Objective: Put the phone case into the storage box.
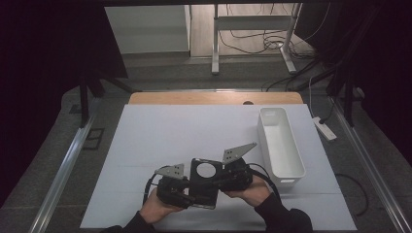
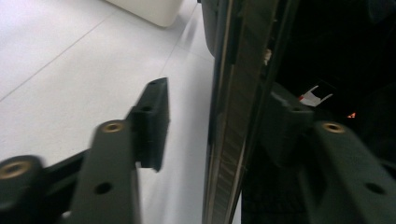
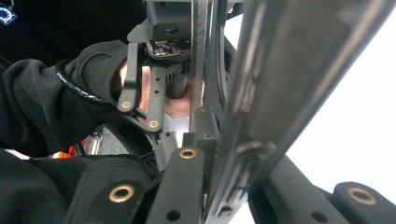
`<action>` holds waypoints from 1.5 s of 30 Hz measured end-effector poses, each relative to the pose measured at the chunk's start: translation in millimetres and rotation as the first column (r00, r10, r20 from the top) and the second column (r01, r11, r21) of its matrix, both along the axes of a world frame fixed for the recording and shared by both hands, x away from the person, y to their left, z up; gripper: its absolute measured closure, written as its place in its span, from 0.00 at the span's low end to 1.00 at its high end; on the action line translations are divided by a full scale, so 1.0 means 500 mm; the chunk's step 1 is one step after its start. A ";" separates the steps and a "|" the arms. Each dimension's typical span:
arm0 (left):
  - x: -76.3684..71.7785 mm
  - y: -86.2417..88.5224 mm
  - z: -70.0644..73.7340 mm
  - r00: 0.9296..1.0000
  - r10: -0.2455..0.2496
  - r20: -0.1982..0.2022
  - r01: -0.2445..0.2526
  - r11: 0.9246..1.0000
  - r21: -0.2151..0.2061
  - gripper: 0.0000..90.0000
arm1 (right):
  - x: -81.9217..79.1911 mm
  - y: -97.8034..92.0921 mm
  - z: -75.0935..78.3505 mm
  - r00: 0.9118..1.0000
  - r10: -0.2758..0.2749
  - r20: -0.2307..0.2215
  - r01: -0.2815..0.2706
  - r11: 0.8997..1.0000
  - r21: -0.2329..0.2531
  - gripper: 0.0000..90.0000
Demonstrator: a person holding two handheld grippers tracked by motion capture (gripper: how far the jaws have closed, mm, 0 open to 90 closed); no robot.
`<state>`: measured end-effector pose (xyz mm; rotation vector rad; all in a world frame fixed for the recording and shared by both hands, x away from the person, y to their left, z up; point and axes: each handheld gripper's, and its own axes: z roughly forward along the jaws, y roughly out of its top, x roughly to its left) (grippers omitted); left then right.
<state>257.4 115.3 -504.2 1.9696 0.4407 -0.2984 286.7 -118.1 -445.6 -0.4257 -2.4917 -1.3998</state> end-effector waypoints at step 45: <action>-0.008 0.007 0.023 0.981 0.172 0.094 -0.185 0.971 0.152 0.95 | 0.019 -0.023 0.020 0.936 -0.314 0.161 0.322 0.946 -0.029 0.03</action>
